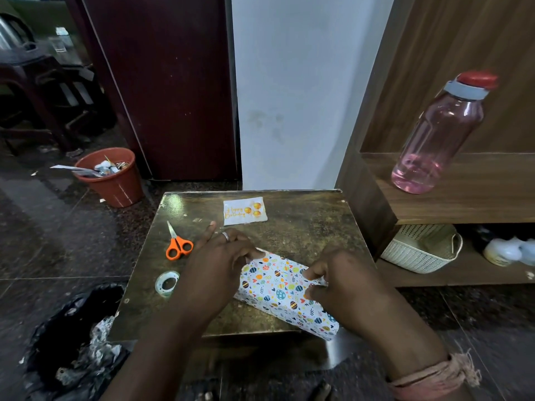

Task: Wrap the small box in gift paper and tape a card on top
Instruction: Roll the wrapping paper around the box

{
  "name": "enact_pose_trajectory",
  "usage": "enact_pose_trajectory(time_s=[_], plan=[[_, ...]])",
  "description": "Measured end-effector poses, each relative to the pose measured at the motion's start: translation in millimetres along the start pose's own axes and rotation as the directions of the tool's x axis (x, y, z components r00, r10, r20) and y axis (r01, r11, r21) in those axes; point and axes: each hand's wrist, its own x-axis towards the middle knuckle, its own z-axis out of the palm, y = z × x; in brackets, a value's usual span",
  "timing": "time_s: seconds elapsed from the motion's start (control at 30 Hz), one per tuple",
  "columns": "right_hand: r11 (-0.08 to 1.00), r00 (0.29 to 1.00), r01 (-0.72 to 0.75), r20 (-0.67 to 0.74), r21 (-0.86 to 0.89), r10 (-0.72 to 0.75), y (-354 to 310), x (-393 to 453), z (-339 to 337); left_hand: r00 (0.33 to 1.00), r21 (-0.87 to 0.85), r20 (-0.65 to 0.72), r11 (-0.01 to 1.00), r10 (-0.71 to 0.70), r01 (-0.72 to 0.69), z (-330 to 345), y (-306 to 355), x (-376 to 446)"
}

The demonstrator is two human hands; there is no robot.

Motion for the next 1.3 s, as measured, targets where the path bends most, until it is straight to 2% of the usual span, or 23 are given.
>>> enact_pose_trajectory(time_s=[0.13, 0.2, 0.23, 0.27, 0.33, 0.43, 0.5, 0.57, 0.7, 0.83, 0.97, 1.07, 1.17, 1.2, 1.27, 1.3], plan=[[1.000, 1.000, -0.020, 0.002, 0.002, 0.020, 0.1, 1.2, 1.0, 0.991, 0.058, 0.031, 0.991, -0.127, 0.125, -2.7, -10.2, -8.4], [1.000, 1.000, -0.020, -0.009, -0.016, 0.020, -1.0, 1.2, 1.2, 0.980, -0.028, 0.021, 0.980, -0.197, 0.198, -2.7, -15.0, -12.9], [1.000, 1.000, -0.021, -0.010, -0.023, 0.021, -1.9, 1.2, 1.3, 0.970, -0.135, 0.010, 0.961, -0.242, 0.241, -2.1, -14.9, -13.7], [0.999, 1.000, -0.022, -0.009, -0.025, 0.022, -2.8, 1.1, 1.5, 0.950, -0.272, 0.015, 0.913, -0.311, 0.303, -2.3, -12.2, -13.1], [0.999, 0.999, -0.030, -0.012, -0.026, 0.029, -3.4, 1.4, 1.8, 0.875, -0.495, 0.066, 0.745, -0.480, 0.446, -5.7, -3.6, -8.5], [0.999, 0.999, -0.039, -0.005, -0.026, 0.039, -4.0, 1.4, 1.3, 0.763, -0.624, 0.160, 0.535, -0.626, 0.569, -9.8, 5.3, -1.4], [0.999, 0.999, -0.033, 0.003, -0.028, 0.033, -4.2, 1.5, 1.1, 0.747, -0.655, 0.212, 0.475, -0.631, 0.587, -8.5, 7.8, 0.2], [0.999, 1.000, -0.024, 0.002, -0.038, 0.024, -4.8, 0.9, 0.4, 0.750, -0.668, 0.221, 0.463, -0.624, 0.582, -5.6, 7.8, 2.1], [0.999, 1.000, -0.029, 0.005, -0.020, 0.029, -5.4, 0.9, 1.0, 0.733, -0.760, 0.197, 0.371, -0.651, 0.534, -3.3, 7.0, 2.5], [0.999, 0.999, -0.050, 0.004, 0.013, 0.050, -4.3, 0.8, 1.5, 0.703, -0.795, 0.176, 0.321, -0.690, 0.514, -2.1, 9.2, 1.0], [0.987, 0.998, -0.037, -0.036, 0.160, 0.043, 0.8, 3.1, 6.1, 0.725, -0.667, 0.352, 0.385, -0.593, 0.638, -5.5, 3.6, -1.1], [0.985, 0.992, -0.044, -0.110, 0.169, 0.063, 6.0, 10.1, 13.4, 0.729, -0.639, 0.454, 0.383, -0.513, 0.667, -3.6, -3.8, -4.6], [0.917, 0.953, -0.176, -0.171, 0.358, 0.250, 13.8, 15.6, 25.4, 0.744, -0.652, 0.479, 0.379, -0.466, 0.657, -1.1, -12.2, -4.3], [0.897, 0.927, -0.181, -0.234, 0.402, 0.292, 16.7, 16.7, 27.9, 0.754, -0.661, 0.481, 0.379, -0.448, 0.648, -1.6, -12.6, -4.0], [0.895, 0.863, -0.202, -0.361, 0.397, 0.354, 23.9, 16.3, 27.8, 0.759, -0.651, 0.480, 0.402, -0.440, 0.644, -2.8, -11.6, -3.7], [0.881, 0.833, -0.253, -0.374, 0.400, 0.409, 27.1, 15.1, 25.6, 0.761, -0.639, 0.475, 0.421, -0.443, 0.644, -3.7, -11.0, -3.7]])
